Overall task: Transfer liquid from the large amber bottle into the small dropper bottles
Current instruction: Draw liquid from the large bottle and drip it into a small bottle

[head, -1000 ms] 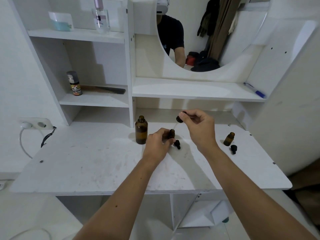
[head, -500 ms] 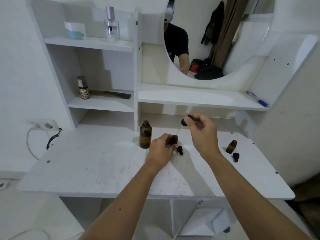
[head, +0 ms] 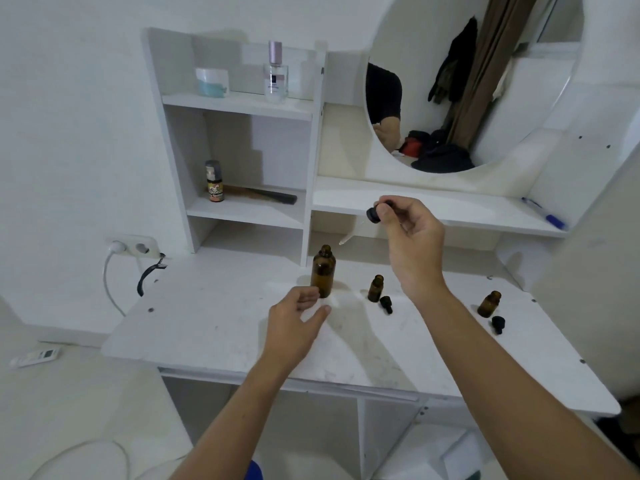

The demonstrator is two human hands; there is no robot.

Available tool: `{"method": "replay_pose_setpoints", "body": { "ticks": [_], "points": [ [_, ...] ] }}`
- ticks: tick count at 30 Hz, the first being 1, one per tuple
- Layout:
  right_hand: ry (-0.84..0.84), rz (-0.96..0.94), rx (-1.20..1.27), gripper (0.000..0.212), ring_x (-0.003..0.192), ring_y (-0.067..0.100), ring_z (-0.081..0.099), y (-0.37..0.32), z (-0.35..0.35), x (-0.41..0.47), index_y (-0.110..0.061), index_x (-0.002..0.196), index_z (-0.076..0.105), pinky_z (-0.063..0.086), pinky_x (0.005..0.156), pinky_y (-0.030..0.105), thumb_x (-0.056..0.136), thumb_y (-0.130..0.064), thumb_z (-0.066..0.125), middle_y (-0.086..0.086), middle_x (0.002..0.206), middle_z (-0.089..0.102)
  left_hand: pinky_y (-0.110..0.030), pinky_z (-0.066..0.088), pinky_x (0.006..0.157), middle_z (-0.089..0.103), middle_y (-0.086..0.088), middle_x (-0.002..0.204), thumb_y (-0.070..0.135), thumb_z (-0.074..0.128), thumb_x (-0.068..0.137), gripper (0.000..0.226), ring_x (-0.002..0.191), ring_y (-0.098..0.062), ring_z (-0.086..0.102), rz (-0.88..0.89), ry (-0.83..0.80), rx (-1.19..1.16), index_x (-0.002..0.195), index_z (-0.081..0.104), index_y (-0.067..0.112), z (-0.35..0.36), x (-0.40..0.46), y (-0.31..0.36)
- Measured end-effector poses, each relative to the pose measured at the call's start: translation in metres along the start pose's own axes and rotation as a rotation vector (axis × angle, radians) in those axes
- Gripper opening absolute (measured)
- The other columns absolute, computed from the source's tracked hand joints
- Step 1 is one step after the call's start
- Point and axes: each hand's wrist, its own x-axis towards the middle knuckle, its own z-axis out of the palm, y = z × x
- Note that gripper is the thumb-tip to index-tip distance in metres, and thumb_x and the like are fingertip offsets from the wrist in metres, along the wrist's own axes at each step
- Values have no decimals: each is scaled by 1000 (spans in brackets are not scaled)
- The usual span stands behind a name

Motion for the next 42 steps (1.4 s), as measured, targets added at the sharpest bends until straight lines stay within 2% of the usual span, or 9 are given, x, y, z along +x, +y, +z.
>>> {"method": "replay_pose_setpoints", "body": {
  "ticks": [3,7,10,12,16,21,30,37,42],
  "points": [
    [-29,-10,-3,12,106,23,76,1,15,2,-15,109,76,60,101,33,100,-9,71,7,107,78,-25,51,104,69,6,129,33,84,86,55,117,-8,65,-42,41,-22,134,62,19,-11,11,-3],
    [-69,-6,-53,12,104,19,76,10,27,3,-13,110,76,60,100,32,99,-9,72,2,105,79,-22,48,103,66,5,135,32,88,82,69,124,-11,62,-24,-17,-52,141,56,17,-11,31,-4],
    [-91,15,-86,11,104,18,77,19,33,5,-15,109,76,61,101,37,99,-12,73,1,105,79,-28,48,108,66,6,136,33,90,79,75,124,-11,61,-16,-47,-50,143,54,18,-6,45,-4],
    [-104,19,-85,11,105,19,77,22,36,7,-19,107,76,61,101,39,99,-13,73,0,105,79,-28,49,107,67,5,135,33,90,79,74,123,-12,61,-18,-61,-60,142,56,19,-3,53,-4],
    [-156,5,-133,11,101,13,77,24,39,12,-23,103,77,61,99,31,97,-14,76,-6,104,79,-12,47,95,71,4,126,24,86,84,55,118,-14,65,-12,-52,-73,133,63,18,2,59,-3],
    [-267,-3,-237,10,100,10,76,37,43,10,-21,104,78,60,97,28,94,-17,80,-8,101,79,-31,53,105,73,2,122,26,86,84,49,113,-15,68,-6,-44,-50,128,66,18,3,60,-5],
    [-291,109,-294,15,97,1,73,56,41,-1,-19,110,80,59,95,23,95,-22,80,-11,101,79,-30,56,99,75,5,114,27,86,84,47,108,-13,70,36,-36,-44,126,67,21,3,59,-10],
    [-303,115,-305,21,99,2,74,58,37,-5,-20,115,78,60,96,23,94,-22,80,-10,104,79,-26,55,98,72,8,111,24,84,86,46,107,-13,69,47,-34,-27,127,67,19,3,57,-9],
    [-211,80,-290,24,101,-2,72,49,4,-9,-21,117,77,56,92,13,94,-22,81,-13,108,78,-27,52,102,70,3,124,32,84,87,56,114,-15,66,18,-52,-11,136,60,18,2,52,-6]
  ]
}}
